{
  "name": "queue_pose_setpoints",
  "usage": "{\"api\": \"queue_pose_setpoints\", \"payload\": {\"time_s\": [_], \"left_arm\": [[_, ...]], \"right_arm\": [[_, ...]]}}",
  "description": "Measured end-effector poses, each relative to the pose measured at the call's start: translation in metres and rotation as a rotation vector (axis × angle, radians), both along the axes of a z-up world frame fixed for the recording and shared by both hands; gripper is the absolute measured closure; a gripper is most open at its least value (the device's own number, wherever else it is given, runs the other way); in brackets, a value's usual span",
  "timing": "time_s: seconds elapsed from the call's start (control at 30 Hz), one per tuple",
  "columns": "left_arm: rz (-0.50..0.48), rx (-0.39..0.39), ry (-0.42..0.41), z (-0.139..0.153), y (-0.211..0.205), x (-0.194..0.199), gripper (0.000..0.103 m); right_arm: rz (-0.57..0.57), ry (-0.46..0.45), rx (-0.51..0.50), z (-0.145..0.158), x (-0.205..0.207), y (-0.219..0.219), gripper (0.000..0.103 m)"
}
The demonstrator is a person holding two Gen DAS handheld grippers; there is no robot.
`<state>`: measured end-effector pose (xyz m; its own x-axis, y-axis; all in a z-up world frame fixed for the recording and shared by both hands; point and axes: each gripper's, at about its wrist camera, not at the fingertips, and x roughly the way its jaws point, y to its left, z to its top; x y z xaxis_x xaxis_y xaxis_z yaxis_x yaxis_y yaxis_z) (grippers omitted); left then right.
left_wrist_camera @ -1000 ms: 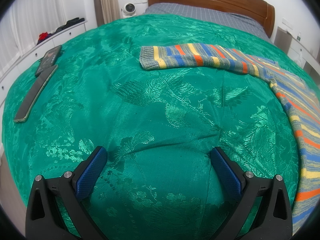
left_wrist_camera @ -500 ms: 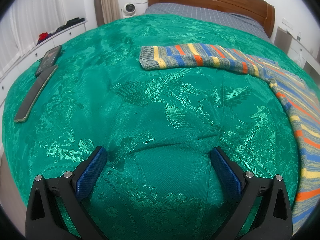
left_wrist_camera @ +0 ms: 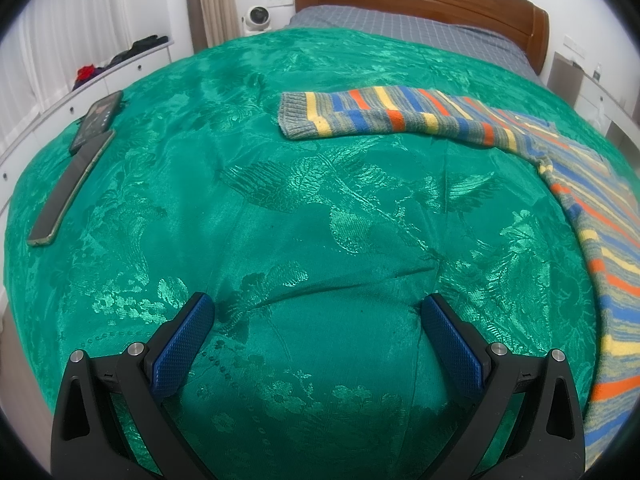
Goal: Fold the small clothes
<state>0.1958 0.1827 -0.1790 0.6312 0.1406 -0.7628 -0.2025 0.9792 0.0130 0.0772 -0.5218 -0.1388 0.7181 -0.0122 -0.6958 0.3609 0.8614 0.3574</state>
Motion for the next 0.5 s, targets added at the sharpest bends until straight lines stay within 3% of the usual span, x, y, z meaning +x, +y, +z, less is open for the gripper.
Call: {"api": "queue_pose_setpoints", "payload": {"time_s": [0.07, 0.17, 0.33, 0.5], "left_arm": [[0.001, 0.002, 0.000, 0.000, 0.000, 0.000, 0.000], [0.002, 0.004, -0.001, 0.000, 0.000, 0.000, 0.000], [0.002, 0.010, -0.001, 0.000, 0.000, 0.000, 0.000], [0.004, 0.018, -0.004, 0.000, 0.000, 0.000, 0.000]], "right_arm": [[-0.106, -0.035, 0.144, 0.009, 0.000, -0.047, 0.001], [-0.162, 0.011, 0.350, 0.001, 0.018, -0.100, 0.006], [-0.189, 0.084, 0.430, -0.019, 0.043, -0.135, 0.029], [-0.160, 0.146, 0.441, -0.037, 0.069, -0.142, 0.036]]}}
